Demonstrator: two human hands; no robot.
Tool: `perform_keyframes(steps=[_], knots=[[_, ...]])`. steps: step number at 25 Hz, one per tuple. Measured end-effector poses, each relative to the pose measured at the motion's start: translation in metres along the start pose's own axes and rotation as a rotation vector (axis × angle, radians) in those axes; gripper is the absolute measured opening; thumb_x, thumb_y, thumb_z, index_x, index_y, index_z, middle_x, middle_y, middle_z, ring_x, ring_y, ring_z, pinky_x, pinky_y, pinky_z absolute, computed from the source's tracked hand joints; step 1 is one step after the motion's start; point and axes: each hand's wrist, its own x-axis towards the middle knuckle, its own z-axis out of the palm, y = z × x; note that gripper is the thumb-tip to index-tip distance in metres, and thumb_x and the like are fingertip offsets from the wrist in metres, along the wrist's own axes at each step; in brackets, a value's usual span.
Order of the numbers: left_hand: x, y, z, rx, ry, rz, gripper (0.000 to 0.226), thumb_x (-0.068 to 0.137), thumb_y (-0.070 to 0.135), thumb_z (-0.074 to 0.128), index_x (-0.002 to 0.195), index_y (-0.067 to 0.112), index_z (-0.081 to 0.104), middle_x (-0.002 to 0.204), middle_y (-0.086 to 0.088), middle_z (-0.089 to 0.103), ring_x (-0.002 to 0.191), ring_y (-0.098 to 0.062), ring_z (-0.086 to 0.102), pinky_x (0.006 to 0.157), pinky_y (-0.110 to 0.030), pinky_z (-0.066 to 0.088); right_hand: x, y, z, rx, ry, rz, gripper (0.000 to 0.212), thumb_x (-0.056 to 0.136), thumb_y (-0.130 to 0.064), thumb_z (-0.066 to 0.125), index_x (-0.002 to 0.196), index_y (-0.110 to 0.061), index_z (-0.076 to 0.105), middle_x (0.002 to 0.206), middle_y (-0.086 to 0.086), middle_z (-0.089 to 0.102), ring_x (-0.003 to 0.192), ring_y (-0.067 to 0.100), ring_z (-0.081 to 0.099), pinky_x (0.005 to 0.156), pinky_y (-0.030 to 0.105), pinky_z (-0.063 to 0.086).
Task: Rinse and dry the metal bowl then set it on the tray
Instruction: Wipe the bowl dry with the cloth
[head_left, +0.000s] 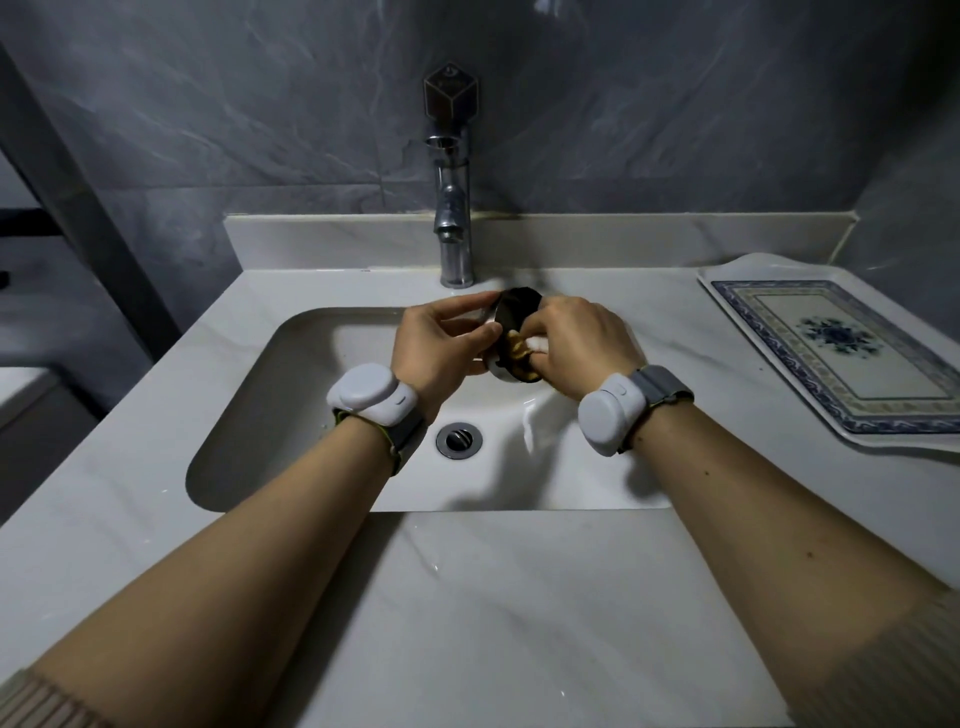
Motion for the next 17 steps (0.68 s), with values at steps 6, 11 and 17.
perform_keyframes(steps=[6,11,17], knots=[[0.005,-0.003,-0.001,-0.104,0.014,-0.125,0.038,0.092,0.002,0.065,0.130,0.008,0.062,0.105,-0.021,0.073,0.080,-0.029,0.073,0.075,-0.040,0.063,-0.001,-0.004,-0.001,0.199,0.210,-0.015,0.012,0.085,-0.025,0.064,0.095,-0.025,0.071,0.095,0.001,0.065,0.084,0.029,0.061,0.069,0.037,0.051],[0.006,-0.004,-0.006,-0.139,-0.023,-0.180,0.040,0.093,-0.001,0.062,0.130,0.012,0.061,0.112,-0.024,0.071,0.094,-0.041,0.073,0.081,-0.047,0.061,0.001,0.008,-0.007,0.312,0.390,0.160,0.018,0.083,-0.030,0.067,0.096,-0.019,0.065,0.099,0.007,0.068,0.088,0.031,0.061,0.070,0.035,0.047],[0.001,-0.001,-0.005,-0.264,-0.073,-0.323,0.055,0.093,-0.006,0.057,0.141,0.019,0.049,0.110,-0.020,0.066,0.097,-0.045,0.071,0.081,-0.049,0.061,-0.005,0.019,-0.018,0.431,0.350,0.357,0.025,0.089,-0.037,0.063,0.098,-0.015,0.066,0.100,0.010,0.071,0.093,0.030,0.063,0.075,0.032,0.047]])
